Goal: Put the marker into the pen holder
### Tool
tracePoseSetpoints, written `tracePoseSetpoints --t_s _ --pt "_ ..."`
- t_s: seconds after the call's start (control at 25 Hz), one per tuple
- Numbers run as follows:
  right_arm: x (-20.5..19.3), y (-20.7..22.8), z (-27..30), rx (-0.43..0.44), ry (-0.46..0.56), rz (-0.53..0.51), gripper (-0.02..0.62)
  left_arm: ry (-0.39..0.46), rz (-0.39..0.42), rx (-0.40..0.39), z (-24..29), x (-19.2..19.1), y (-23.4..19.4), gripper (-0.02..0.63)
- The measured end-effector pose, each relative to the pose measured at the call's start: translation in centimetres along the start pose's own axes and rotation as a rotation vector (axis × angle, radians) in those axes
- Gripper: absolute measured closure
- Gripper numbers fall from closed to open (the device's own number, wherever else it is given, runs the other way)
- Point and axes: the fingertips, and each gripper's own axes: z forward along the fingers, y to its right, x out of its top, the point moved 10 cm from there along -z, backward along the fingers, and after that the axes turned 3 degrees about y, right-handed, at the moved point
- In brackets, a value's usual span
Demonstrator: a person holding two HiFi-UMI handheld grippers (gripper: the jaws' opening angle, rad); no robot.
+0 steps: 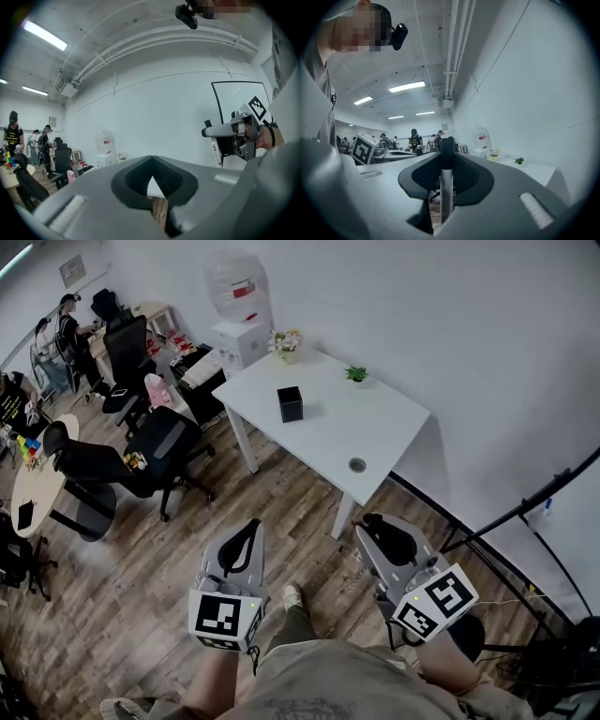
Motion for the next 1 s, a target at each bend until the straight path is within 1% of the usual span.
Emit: tracePoseSetpoints --t_s 0.16,0.4,0.56,0.68,0.76,1.0 --pt "0.6 1.4 5.0 -0.006 -0.019 -0.009 0.494 -0.002 -0.005 -0.015 3.3 0.1 -4.0 0.605" --pt "1.1 3.6 13.1 -0.020 -0.009 0.002 0.494 0.001 -0.007 -0.033 8.2 0.0 -10.5 0.605" --pt "1.2 4.4 17.1 -0.034 0.002 -0.002 0.494 -0.008 0.004 -0.044 10.5 -0.2 -13.9 0.605" --pt "1.0 4.9 19.1 -0.054 0.002 0.004 0.495 -0.011 0.013 -0.052 11.8 -0.4 -15.6 0.605" --pt "0.9 5.3 20.1 -0.062 -0.011 0.006 0.495 -0.014 0.004 -0.055 12.5 -0.7 -16.4 0.605" --pt "0.4 7.3 22.1 -0.077 -0.024 0.019 0.495 -0.020 -0.010 -0.068 14.9 -1.5 -17.6 0.605"
